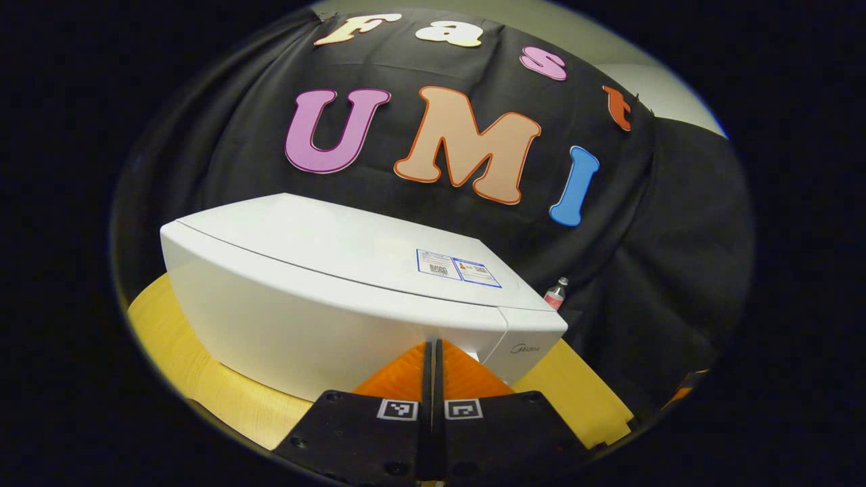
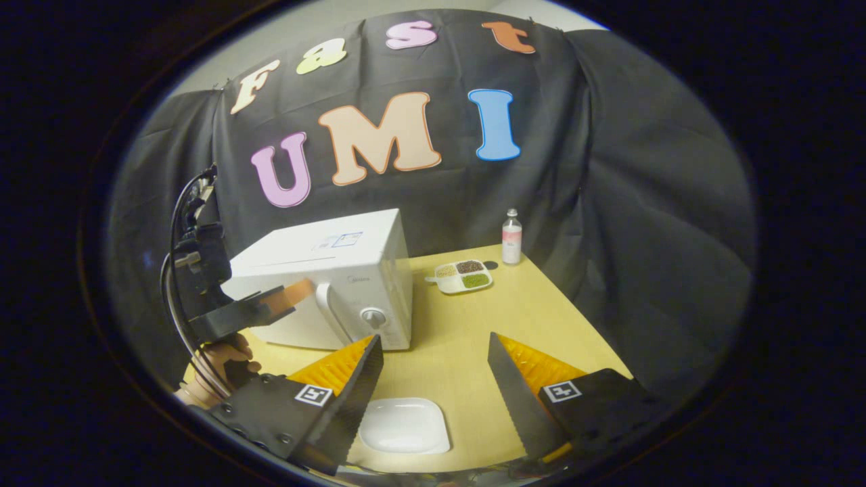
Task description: Open the microwave oven with the left hand, put the food in, and close the microwave oven.
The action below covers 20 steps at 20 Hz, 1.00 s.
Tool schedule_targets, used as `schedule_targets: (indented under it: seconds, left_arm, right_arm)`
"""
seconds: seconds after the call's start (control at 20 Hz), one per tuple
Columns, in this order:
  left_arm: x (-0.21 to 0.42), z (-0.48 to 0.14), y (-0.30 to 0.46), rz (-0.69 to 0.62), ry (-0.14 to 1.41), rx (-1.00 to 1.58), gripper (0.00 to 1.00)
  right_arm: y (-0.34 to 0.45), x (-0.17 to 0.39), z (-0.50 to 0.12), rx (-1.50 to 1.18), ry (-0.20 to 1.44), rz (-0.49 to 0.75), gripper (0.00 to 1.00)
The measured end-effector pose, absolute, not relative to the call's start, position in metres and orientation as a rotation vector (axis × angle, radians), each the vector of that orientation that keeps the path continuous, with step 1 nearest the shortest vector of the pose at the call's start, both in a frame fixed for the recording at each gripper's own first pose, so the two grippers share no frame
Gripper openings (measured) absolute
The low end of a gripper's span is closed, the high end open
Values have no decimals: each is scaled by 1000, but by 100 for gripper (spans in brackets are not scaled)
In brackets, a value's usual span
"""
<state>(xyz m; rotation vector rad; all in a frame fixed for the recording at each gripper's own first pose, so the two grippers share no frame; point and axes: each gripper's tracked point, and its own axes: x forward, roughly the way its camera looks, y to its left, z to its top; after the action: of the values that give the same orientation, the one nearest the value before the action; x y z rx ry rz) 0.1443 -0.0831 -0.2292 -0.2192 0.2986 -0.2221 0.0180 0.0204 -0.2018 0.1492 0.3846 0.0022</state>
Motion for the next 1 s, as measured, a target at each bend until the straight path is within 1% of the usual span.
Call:
schedule_targets:
  seconds: [0.15,0.3,0.55,0.6,0.7,0.75,0.8,0.85,0.9,0.95,1.0]
  left_arm:
    - [144,-229,-83,-231,305,-188,0]
    - [141,-221,-72,-199,295,-167,0]
    - [112,-201,-57,-179,280,-184,1]
    - [103,-199,-52,-172,284,-167,4]
    - [86,-193,-45,-172,282,-137,25]
    - [78,-190,-42,-176,279,-125,53]
    - [70,-189,-40,-171,280,-111,64]
    - [60,-186,-34,-161,282,-96,89]
    - [52,-182,-31,-156,275,-87,96]
    - [45,-177,-26,-144,267,-82,98]
    - [37,-172,-22,-133,266,-83,97]
  right_arm:
    - [19,17,-198,148,375,-2,92]
    - [19,15,-195,150,368,-3,92]
    - [26,17,-192,157,362,13,92]
    - [27,17,-191,156,361,18,92]
    - [32,17,-190,153,358,29,92]
    - [33,16,-189,152,355,35,92]
    - [36,15,-187,151,352,40,92]
    - [37,14,-186,146,348,45,92]
    - [37,14,-184,138,341,47,92]
    - [39,13,-179,130,332,49,92]
    - [40,12,-175,127,325,53,92]
